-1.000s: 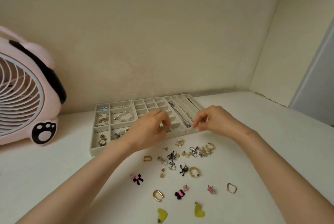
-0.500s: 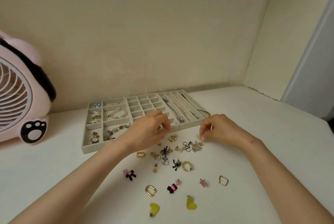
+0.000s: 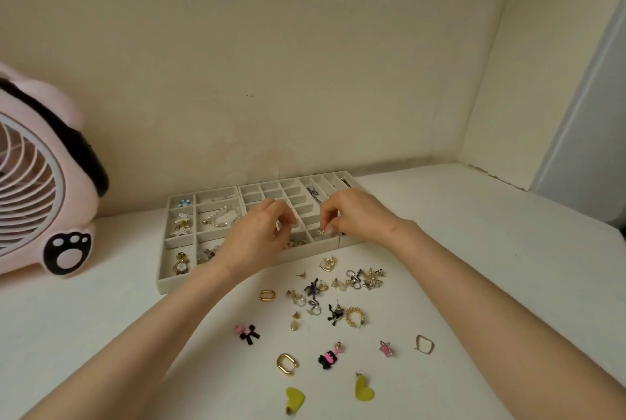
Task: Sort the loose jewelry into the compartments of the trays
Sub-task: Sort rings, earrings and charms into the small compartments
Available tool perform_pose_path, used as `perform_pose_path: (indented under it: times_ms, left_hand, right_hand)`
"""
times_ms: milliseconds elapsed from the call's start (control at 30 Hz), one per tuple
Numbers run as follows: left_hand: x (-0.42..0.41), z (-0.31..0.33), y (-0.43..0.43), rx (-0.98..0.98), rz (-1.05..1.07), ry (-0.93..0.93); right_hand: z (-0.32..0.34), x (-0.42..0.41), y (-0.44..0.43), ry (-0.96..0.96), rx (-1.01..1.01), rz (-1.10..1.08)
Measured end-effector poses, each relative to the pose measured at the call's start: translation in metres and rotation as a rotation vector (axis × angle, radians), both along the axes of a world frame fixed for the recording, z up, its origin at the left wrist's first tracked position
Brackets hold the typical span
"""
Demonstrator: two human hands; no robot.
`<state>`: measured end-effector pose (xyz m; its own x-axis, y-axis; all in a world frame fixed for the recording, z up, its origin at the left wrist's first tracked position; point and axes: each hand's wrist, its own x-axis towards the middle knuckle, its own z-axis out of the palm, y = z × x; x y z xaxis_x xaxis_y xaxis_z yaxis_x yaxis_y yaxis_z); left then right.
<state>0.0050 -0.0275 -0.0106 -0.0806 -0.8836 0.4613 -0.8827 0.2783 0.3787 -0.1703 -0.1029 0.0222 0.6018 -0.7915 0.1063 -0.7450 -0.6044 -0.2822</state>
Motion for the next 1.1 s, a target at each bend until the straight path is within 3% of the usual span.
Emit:
perform_pose_path:
  times_ms: [133, 367, 633, 900, 1100]
  left_hand:
    - [0.001, 0.003, -0.001, 0.014, 0.001, -0.002]
    - [0.002, 0.005, -0.001, 0.028, -0.019, -0.022]
    - [0.001, 0.020, 0.005, 0.202, -0.127, -0.039]
    - [-0.024, 0.035, 0.027, 0.298, -0.268, -0.064]
    - [-0.059, 0.013, 0.035, 0.344, -0.471, -0.277]
  right_hand:
    - [0.000, 0.005, -0.005, 0.179, -0.032, 0.075]
    - [-0.002, 0.003, 0.000, 0.267, -0.148, 0.118]
    - [-0.008, -0.017, 0.019, -0.033, -0.091, 0.033]
    - [-0.018, -0.035, 0.038, -0.166, -0.017, 0.056]
    - [-0.030, -0.044, 0.036, -0.294, 0.040, 0.013]
